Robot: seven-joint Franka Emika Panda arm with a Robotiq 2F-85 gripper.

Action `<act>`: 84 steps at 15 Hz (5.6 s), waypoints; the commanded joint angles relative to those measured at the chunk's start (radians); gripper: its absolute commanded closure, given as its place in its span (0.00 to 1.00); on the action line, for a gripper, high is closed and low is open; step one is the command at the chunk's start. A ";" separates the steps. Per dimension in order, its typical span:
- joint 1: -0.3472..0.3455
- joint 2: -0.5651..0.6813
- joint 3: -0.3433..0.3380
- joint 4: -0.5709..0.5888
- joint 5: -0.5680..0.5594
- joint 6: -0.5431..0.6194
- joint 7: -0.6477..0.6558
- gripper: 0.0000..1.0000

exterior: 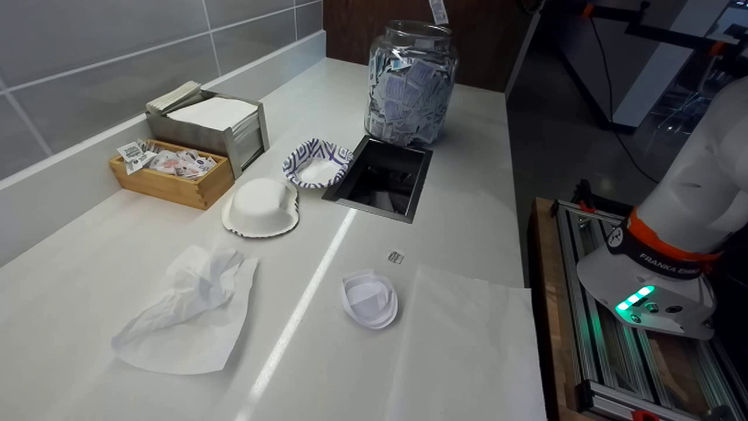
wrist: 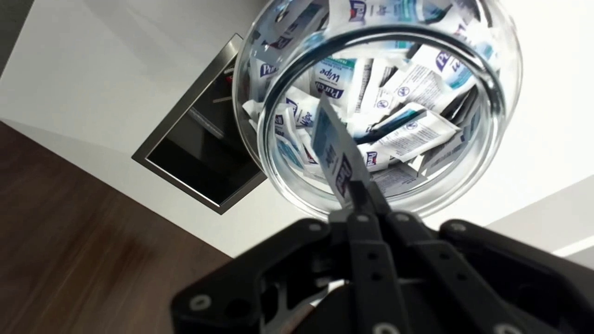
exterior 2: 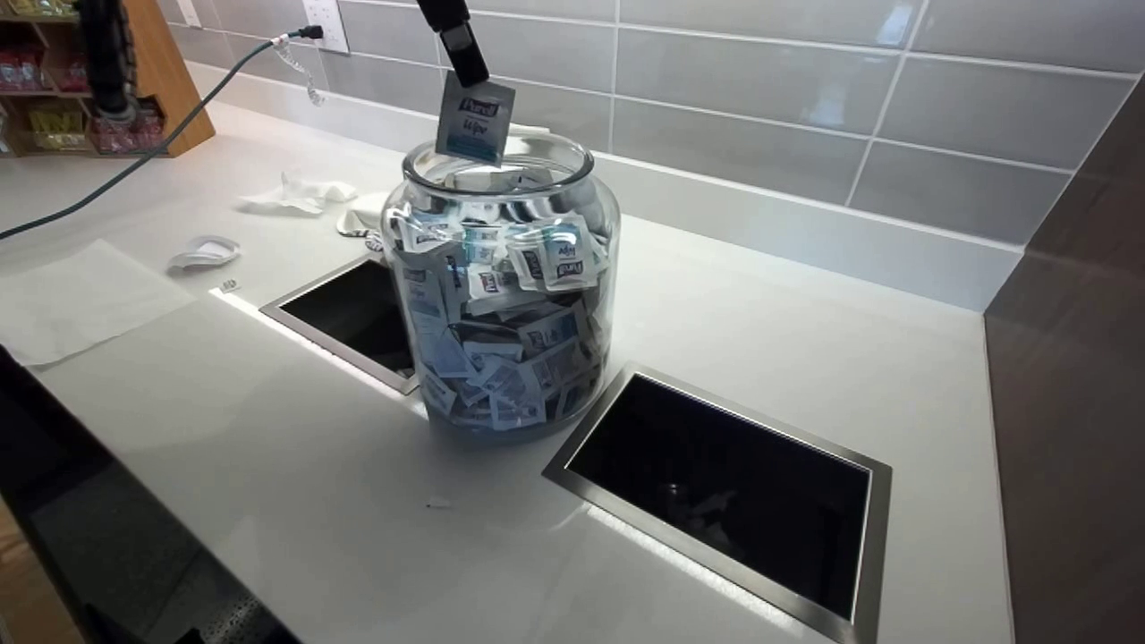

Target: Remove one sachet from the glass container and put it on the left side of the counter

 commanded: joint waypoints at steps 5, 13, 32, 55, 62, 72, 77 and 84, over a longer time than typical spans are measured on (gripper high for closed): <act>-0.005 -0.187 0.053 -0.144 0.012 -0.102 0.076 1.00; 0.042 -0.211 0.088 -0.211 0.154 -0.198 0.036 1.00; 0.168 -0.099 0.182 -0.203 0.198 -0.109 -0.066 1.00; 0.369 0.255 0.294 -0.073 0.453 -0.074 -0.512 1.00; 0.368 0.307 0.315 -0.043 0.445 -0.095 -0.548 0.73; 0.362 0.330 0.315 -0.006 0.439 -0.147 -0.558 0.00; 0.367 0.318 0.314 0.031 0.393 -0.189 -0.523 0.00; 0.372 0.274 0.314 0.124 0.333 -0.259 -0.471 0.00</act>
